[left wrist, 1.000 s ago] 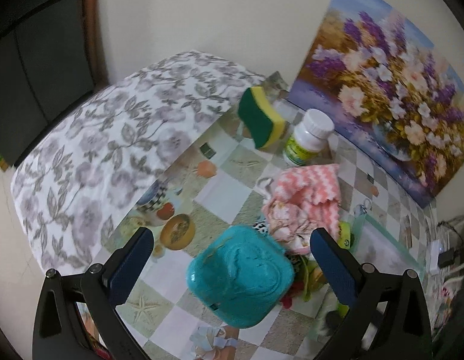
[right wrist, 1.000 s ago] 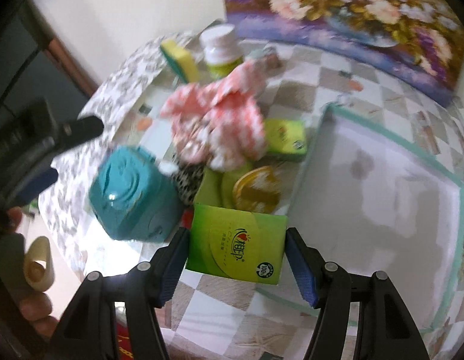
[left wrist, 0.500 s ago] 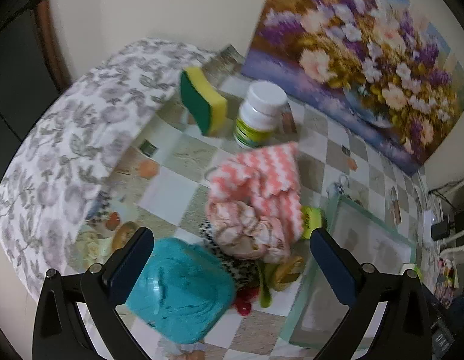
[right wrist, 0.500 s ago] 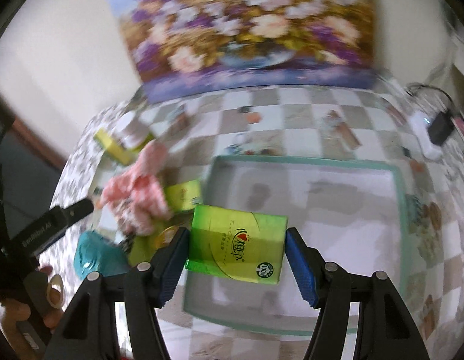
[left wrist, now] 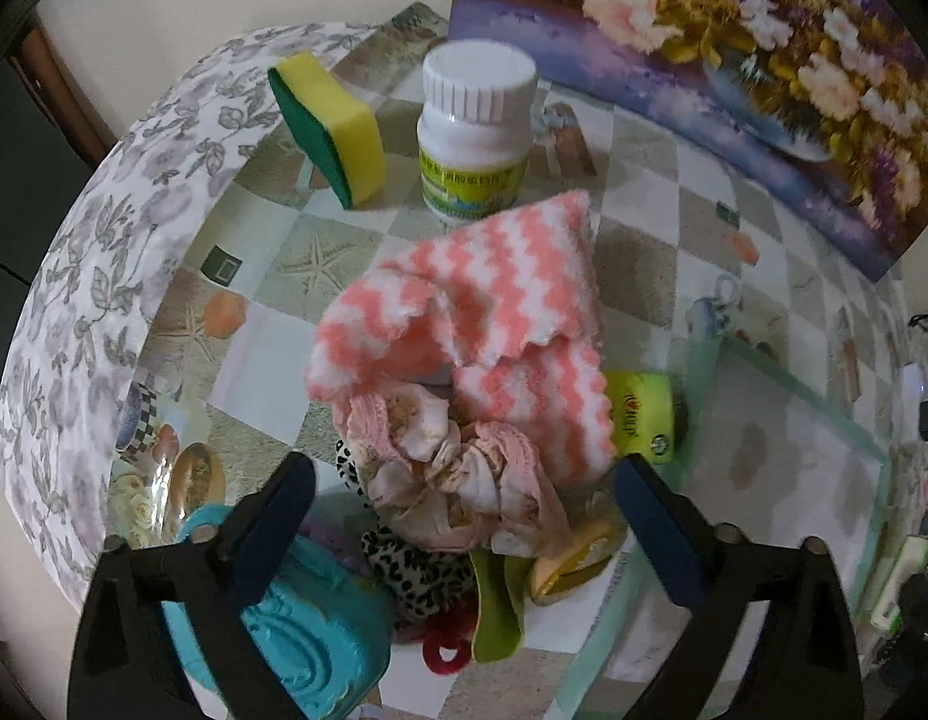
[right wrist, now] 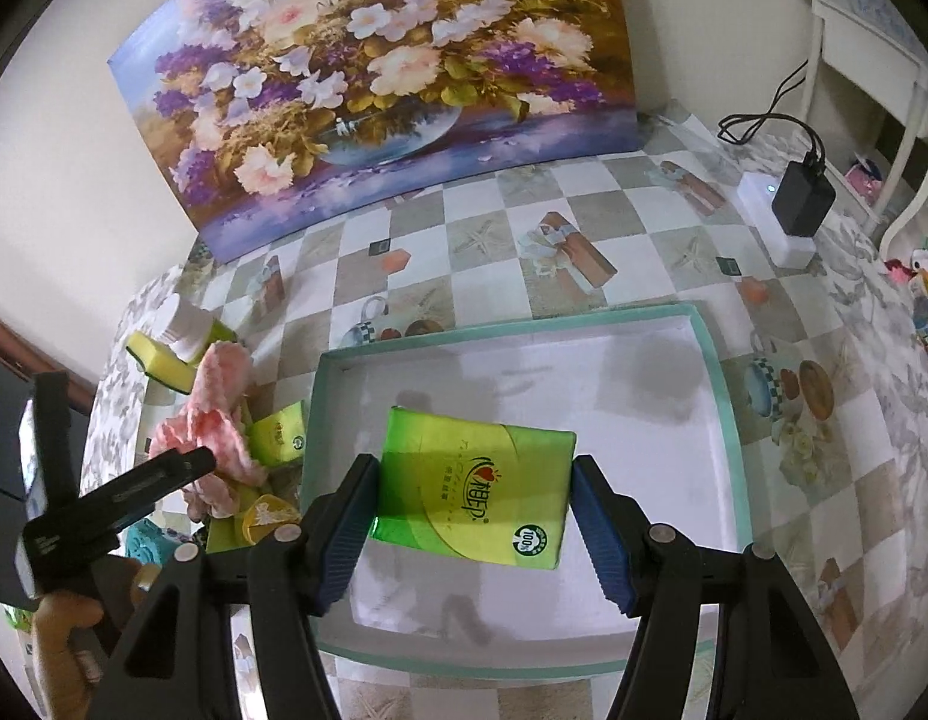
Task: Organize soft objects
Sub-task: 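Lift the green packet with the right tool while the left tool grasps the pink floral cloth, then carry the pink floral cloth with the left tool into the tray and release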
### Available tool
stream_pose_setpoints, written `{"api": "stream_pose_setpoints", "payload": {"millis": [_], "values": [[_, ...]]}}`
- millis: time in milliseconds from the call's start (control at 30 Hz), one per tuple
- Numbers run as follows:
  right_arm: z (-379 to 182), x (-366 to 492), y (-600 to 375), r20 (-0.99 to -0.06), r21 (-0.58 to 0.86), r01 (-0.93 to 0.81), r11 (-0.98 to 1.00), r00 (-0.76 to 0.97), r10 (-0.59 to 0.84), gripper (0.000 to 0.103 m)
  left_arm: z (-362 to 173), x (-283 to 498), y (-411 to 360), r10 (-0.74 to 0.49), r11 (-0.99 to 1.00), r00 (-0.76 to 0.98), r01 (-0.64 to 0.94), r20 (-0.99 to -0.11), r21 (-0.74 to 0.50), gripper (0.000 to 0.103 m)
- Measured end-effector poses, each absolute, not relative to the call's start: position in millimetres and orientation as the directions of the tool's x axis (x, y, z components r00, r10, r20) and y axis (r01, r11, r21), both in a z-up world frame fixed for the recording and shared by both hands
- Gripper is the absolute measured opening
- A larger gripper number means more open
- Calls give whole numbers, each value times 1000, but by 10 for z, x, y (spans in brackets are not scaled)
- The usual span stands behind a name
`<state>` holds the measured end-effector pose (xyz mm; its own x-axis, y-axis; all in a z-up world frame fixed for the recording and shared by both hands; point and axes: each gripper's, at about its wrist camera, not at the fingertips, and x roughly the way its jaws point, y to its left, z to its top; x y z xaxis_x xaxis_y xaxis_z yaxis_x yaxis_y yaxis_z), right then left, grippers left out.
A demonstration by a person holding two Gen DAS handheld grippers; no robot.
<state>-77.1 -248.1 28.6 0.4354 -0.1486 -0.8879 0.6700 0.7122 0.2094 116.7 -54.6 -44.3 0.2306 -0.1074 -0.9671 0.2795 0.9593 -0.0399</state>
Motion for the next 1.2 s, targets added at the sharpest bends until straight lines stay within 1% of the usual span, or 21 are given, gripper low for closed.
{"api": "stream_pose_setpoints", "payload": {"millis": [33,167,233,333,433,600,833,1033,1200], "values": [[274,-773,-2484,-889,208,671,712,433,-147,67,-465,1176,-552,-104,959,225,279,-969,-38,85],[253,-770,-2472,-892,206,671,712,428,-144,67,-494,1175,-544,-105,958,217,283,-971,-41,73],[250,-766,-2455,-893,203,668,716,426,-145,67,-477,1177,-531,-118,957,215,284,-969,-53,59],[246,-764,-2442,-894,200,666,719,424,-144,67,-456,1189,-490,-154,955,204,281,-967,-93,47],[245,-765,-2436,-895,199,667,718,423,-144,67,-451,1208,-456,-160,957,205,273,-966,-101,38],[241,-766,-2432,-896,198,666,719,421,-143,67,-429,1232,-421,-185,955,200,266,-962,-128,27],[239,-768,-2428,-895,200,667,718,422,-143,67,-330,1253,-363,-202,957,216,252,-955,-145,22],[244,-769,-2430,-896,199,667,718,421,-143,67,-243,1295,-256,-220,960,228,225,-948,-169,20],[244,-776,-2421,-895,198,667,718,422,-146,67,-73,1308,-157,-240,960,263,210,-935,-187,19]]}}
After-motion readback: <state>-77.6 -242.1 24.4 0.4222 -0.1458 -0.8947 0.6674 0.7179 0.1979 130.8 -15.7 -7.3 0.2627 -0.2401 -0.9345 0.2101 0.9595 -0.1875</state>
